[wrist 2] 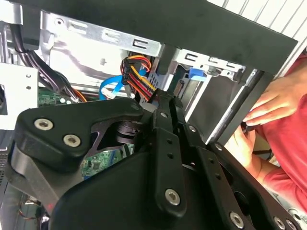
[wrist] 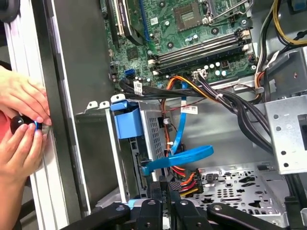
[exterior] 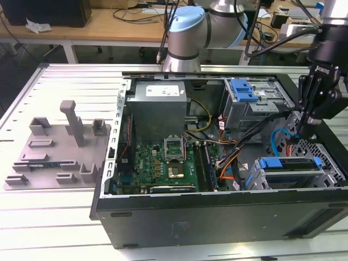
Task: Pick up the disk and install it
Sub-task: 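Insert the first disk wire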
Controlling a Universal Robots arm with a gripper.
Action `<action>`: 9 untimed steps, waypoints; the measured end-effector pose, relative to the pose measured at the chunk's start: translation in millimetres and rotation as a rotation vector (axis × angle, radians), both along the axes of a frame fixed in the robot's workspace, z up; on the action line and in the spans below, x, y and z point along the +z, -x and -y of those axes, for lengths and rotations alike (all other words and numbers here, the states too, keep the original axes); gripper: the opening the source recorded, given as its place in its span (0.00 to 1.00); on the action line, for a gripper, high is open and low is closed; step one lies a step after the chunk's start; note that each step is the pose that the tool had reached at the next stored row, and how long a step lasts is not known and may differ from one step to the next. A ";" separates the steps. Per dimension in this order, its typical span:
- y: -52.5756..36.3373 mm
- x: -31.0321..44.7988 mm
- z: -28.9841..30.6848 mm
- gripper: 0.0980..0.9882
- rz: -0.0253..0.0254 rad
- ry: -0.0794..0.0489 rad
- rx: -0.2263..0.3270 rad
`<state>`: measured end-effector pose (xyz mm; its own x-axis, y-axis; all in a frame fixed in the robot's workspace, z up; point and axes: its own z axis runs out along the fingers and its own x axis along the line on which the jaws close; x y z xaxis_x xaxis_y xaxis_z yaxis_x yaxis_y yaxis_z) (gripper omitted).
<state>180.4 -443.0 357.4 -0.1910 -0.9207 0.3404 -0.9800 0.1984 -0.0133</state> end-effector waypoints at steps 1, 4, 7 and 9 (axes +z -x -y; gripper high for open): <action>0.6 0.1 1.2 0.08 0.0009 -0.002 0.000; 1.6 0.1 6.1 0.08 0.0027 -0.014 0.001; 2.2 0.0 12.6 0.08 0.0038 -0.033 0.004; 2.4 0.1 15.7 0.08 0.0042 -0.046 0.005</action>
<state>178.0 -458.6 357.5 -0.1875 -0.9365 0.2965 -0.9810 0.1938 -0.0083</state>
